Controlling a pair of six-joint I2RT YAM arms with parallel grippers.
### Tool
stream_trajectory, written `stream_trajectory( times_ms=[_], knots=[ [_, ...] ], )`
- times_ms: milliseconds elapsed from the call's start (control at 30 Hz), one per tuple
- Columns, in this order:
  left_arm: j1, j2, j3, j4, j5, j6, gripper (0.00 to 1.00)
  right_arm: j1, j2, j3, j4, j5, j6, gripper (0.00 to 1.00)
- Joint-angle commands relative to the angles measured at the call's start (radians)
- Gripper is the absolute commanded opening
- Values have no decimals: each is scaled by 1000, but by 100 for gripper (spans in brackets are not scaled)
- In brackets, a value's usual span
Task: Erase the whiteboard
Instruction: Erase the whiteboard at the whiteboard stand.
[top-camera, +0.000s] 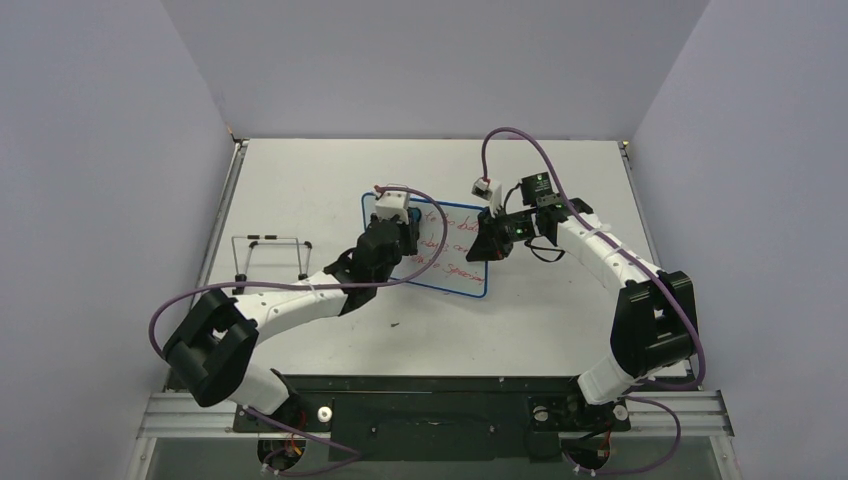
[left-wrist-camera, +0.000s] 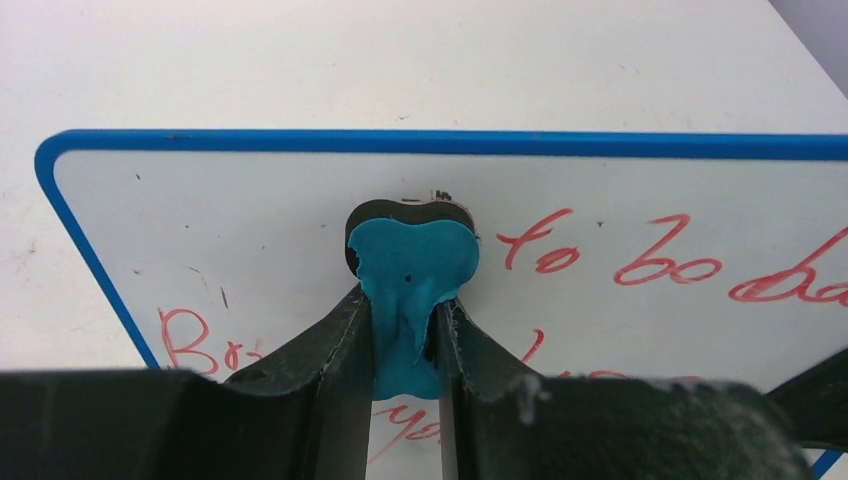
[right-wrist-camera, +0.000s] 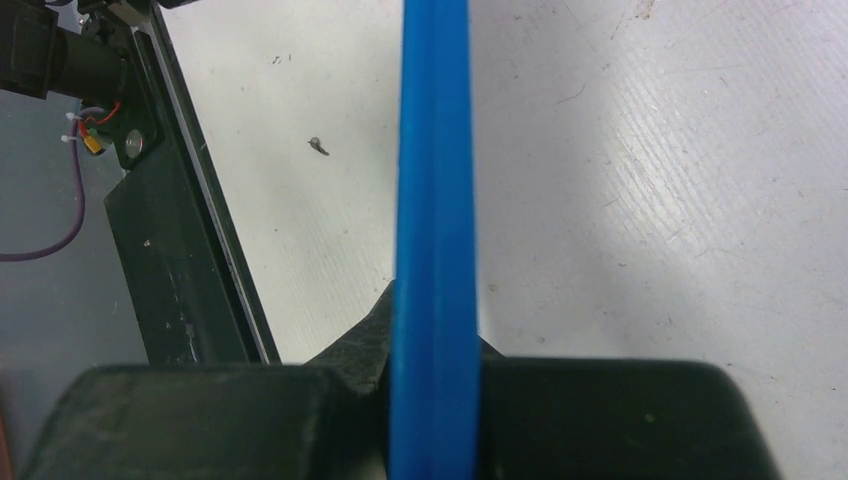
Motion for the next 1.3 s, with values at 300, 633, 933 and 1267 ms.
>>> stream_trajectory(
  times_ms=[300, 633, 933, 1267],
  knots=[
    [-34, 85, 128, 115, 213, 12, 0, 17, -27, 0, 7, -64, -26, 0],
    [79, 34, 90, 38, 109, -47, 0, 17, -30, -1, 9, -63, -24, 0],
    [24, 47, 103, 75, 181, -54, 0, 19, -28, -1, 9, -63, -25, 0],
    [-48, 46, 140, 64, 208, -12, 0, 18, -29, -1, 10, -63, -25, 0]
  ],
)
